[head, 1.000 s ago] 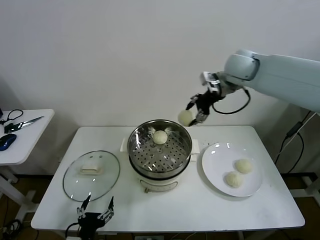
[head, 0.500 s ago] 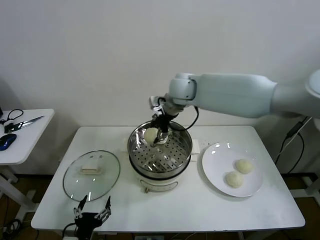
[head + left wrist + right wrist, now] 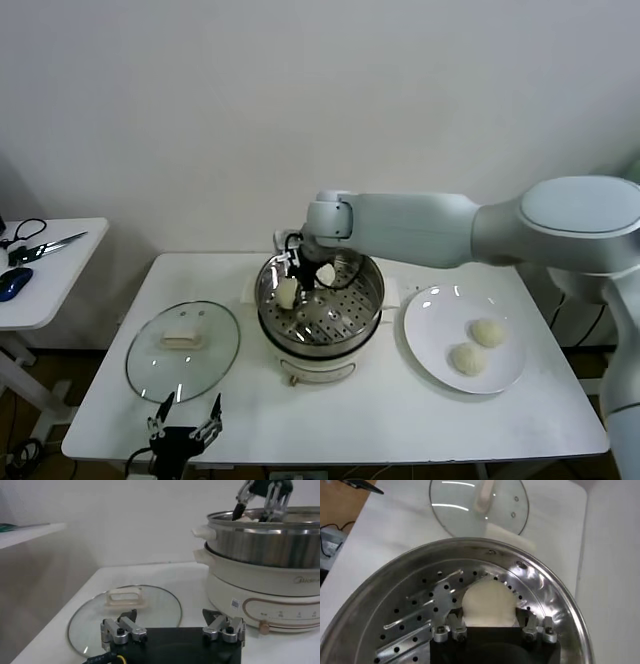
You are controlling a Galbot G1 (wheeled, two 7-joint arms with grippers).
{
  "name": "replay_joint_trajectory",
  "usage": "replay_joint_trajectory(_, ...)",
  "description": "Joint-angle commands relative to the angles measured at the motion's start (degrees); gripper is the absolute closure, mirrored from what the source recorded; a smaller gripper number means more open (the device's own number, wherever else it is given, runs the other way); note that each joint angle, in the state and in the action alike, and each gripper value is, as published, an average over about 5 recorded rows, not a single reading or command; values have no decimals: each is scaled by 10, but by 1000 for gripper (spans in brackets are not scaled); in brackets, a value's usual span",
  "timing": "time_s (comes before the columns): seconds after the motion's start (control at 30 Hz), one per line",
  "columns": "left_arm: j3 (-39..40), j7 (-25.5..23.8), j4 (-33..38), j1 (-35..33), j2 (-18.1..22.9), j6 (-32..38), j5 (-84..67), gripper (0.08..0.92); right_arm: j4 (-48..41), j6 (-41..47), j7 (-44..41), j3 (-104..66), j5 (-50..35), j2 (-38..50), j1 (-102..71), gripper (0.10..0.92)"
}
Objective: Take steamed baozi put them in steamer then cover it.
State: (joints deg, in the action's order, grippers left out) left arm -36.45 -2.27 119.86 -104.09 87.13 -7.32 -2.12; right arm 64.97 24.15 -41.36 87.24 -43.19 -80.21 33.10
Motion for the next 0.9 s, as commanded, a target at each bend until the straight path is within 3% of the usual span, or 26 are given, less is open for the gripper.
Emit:
replay_joint_trajectory(0.03,0,0,-1,0,0,0,0,177,-8,1,5,-8,10,-9,-18,292)
replay_joint_trajectory(0.17,0,1,2,-1,1,-2,0,177,13,-21,-19,-6,9,14,15,217)
replay_joint_trajectory(0.3,2,1,5,-3,2,-4,1,177,33,-65,-70,1,12,69,73,204)
replay_joint_trajectory(0.57,1,1,13,-7,4,-8,2,177,117,-144,-202,90,25,283,217,202)
replay_joint_trajectory(0.73,2,0,13,-3,4,-11,1,177,200,-152,-205,173,73,411,249,203)
replay_joint_trajectory(0.9,4,-2,12,1,5,-13,1,177,234,-133,-173,178,152,502,174,203)
